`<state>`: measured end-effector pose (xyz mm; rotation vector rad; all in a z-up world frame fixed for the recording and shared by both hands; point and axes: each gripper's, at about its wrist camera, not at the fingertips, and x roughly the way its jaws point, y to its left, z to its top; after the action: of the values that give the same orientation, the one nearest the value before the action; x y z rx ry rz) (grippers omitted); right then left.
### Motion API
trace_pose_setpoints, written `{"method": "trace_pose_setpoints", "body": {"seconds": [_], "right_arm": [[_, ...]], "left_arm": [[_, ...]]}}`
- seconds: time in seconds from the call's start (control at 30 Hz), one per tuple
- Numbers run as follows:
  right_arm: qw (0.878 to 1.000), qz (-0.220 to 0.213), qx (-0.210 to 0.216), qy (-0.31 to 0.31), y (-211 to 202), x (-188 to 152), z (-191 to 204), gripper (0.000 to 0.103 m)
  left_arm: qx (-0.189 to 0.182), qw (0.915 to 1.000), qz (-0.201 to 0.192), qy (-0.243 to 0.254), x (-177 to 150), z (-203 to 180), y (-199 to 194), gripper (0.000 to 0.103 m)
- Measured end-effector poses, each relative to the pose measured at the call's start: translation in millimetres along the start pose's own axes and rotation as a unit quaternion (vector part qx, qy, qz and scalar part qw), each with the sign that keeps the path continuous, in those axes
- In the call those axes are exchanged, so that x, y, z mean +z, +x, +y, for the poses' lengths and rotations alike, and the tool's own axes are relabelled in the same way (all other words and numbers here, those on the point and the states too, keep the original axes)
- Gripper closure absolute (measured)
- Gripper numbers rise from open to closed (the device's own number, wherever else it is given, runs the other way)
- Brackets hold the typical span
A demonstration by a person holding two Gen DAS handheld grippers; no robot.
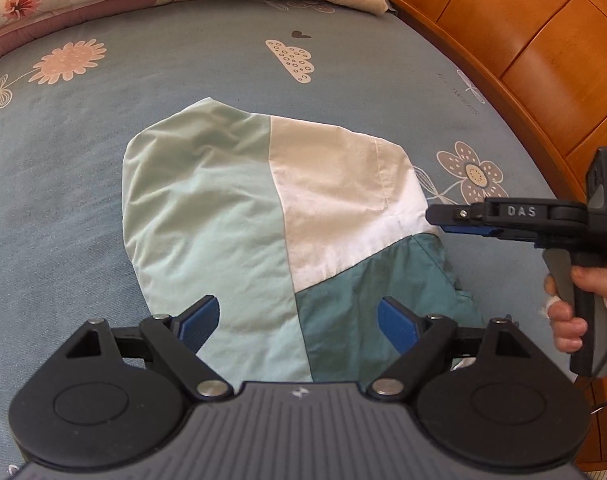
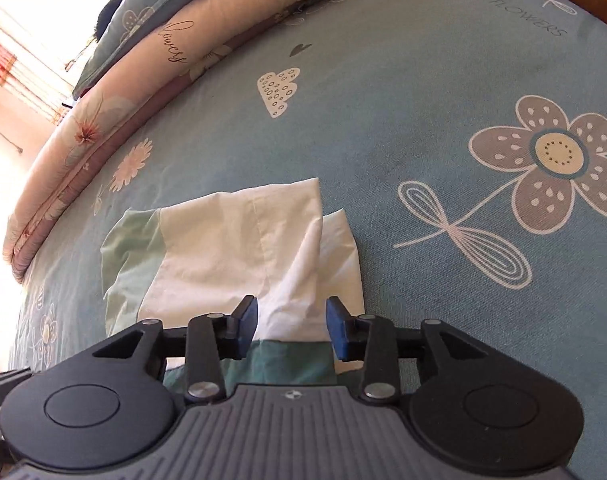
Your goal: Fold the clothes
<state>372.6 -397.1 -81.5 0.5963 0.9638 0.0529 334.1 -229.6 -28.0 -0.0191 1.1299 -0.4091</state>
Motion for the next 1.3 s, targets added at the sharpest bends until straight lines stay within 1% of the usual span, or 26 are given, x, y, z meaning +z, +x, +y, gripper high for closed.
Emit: {"method": "trace_pose_setpoints", "body": {"seconds": [0.07, 0.17, 0.2, 0.3, 0.33, 0.4, 0.47, 0.53, 0.6, 0.67, 0.73, 0.77, 0.83, 0.93, 1.03, 1.17, 1.3], "right_arm": [[0.999, 0.02, -0.008, -0.026, -3.9, -14.6, 8.3, 0.057], [0.993, 0.061, -0.07, -0.075, 13.9, -36.4, 12.6, 0.057], [0.993, 0.068, -0.068, -0.07, 17.0, -40.9, 9.7, 0.057], [0.996, 0.056, -0.047, -0.043, 6.1, -40.6, 3.0, 0.055], [0.997, 0.048, -0.042, -0.035, 1.0, -38.9, 1.0, 0.051], [0.999, 0.039, -0.027, -0.012, -7.3, -35.1, -7.9, 0.043], [0.999, 0.036, -0.009, 0.025, -12.5, -30.6, -22.7, 0.04], [0.996, 0.042, 0.021, 0.069, -11.2, -25.4, -39.4, 0.033], [0.994, 0.04, 0.044, 0.092, -7.7, -23.4, -52.6, 0.032], [0.991, 0.043, 0.064, 0.112, -0.1, -22.4, -66.4, 0.03], [0.986, 0.053, 0.08, 0.133, 12.9, -23.2, -77.7, 0.03], [0.984, 0.058, 0.085, 0.143, 19.6, -23.7, -82.6, 0.03], [0.982, 0.058, 0.097, 0.153, 30.1, -22.9, -87.9, 0.029], [0.976, 0.052, 0.132, 0.165, 40.0, -15.5, -90.6, 0.026], [0.974, 0.057, 0.154, 0.156, 56.3, -4.1, -88.9, 0.026], [0.974, 0.059, 0.173, 0.137, 74.2, 18.0, -81.2, 0.026], [0.972, 0.064, 0.188, 0.126, 92.0, 38.5, -75.1, 0.026]], "left_arm": [[0.0, 1.0, 0.002, -0.007, -1.4, 3.4, 4.8, 0.017], [0.014, 0.9995, 0.026, -0.013, -7.7, 8.7, 19.2, 0.018], [0.016, 0.9994, 0.03, -0.012, -9.1, 10.7, 20.9, 0.018], [0.01, 0.9996, 0.018, -0.018, -9.5, 19.9, 12.3, 0.016], [0.006, 0.9997, 0.01, -0.022, -9.3, 24.0, 7.7, 0.016], [0.0, 0.9985, -0.005, -0.055, -9.2, 41.4, -0.8, 0.015], [-0.009, 0.994, -0.012, -0.108, -10.2, 65.2, -3.6, 0.015], [-0.027, 0.9864, -0.014, -0.162, -14.9, 89.6, -1.6, 0.015], [-0.048, 0.9758, -0.022, -0.212, -24.3, 112.3, 3.7, 0.014], [-0.081, 0.9591, -0.012, -0.271, -36.4, 132.4, 17.8, 0.014], [-0.113, 0.9387, 0.002, -0.326, -48.5, 150.0, 33.9, 0.014], [-0.121, 0.932, 0.007, -0.341, -53.3, 154.8, 41.2, 0.014], [-0.142, 0.9237, 0.005, -0.356, -58.4, 159.6, 50.4, 0.013], [-0.175, 0.9157, -0.002, -0.361, -56.9, 162.5, 60.9, 0.013], [-0.197, 0.9139, -0.001, -0.355, -48.4, 164.4, 72.3, 0.009], [-0.207, 0.9222, -0.009, -0.327, -27.5, 166.7, 81.3, 0.009], [-0.218, 0.9252, -0.012, -0.311, -4.1, 172.1, 90.2, 0.009]]}}
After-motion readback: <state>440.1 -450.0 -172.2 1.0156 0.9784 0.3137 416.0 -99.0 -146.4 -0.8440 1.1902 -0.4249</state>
